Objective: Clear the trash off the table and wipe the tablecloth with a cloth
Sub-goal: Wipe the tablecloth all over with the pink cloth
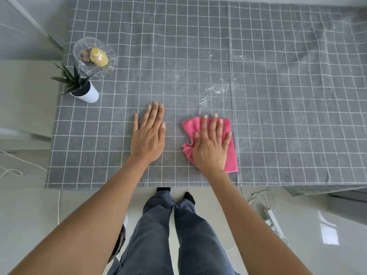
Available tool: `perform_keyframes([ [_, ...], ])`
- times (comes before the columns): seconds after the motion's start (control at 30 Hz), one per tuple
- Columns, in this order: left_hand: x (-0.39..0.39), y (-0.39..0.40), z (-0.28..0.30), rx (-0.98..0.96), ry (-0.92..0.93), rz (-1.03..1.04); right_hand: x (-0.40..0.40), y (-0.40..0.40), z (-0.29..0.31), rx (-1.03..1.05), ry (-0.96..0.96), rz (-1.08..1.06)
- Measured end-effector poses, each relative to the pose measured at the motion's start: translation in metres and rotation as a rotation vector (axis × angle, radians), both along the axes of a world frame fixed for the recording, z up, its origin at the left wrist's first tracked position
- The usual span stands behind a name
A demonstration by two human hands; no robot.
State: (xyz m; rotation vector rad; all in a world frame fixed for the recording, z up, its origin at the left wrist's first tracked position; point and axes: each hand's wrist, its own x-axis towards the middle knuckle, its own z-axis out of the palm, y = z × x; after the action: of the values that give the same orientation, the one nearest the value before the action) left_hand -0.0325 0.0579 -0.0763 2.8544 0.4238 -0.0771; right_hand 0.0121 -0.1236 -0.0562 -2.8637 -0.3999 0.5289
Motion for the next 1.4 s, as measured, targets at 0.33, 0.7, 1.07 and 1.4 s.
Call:
perform_keyframes([
  [0.33,0.001,-0.004,0.002,0.024,-0.012,0.018,-0.001,0.016,-0.002,0.056,-0.039,-0.172],
  [0.7,0.0,-0.001,0.002,0.003,-0.013,0.006,0.024,-0.016,-0.004,-0.001,-0.043,-0.267],
  [1.07,0.0,0.0,-0.002,0.01,-0.018,0.013,-0.007,0.023,-0.005,0.08,-0.05,-0.03],
  [1.4,0.001,0.001,0.001,-0.031,0.013,0.003,0.042,-0.022,-0.007,0.062,-0.115,-0.54],
])
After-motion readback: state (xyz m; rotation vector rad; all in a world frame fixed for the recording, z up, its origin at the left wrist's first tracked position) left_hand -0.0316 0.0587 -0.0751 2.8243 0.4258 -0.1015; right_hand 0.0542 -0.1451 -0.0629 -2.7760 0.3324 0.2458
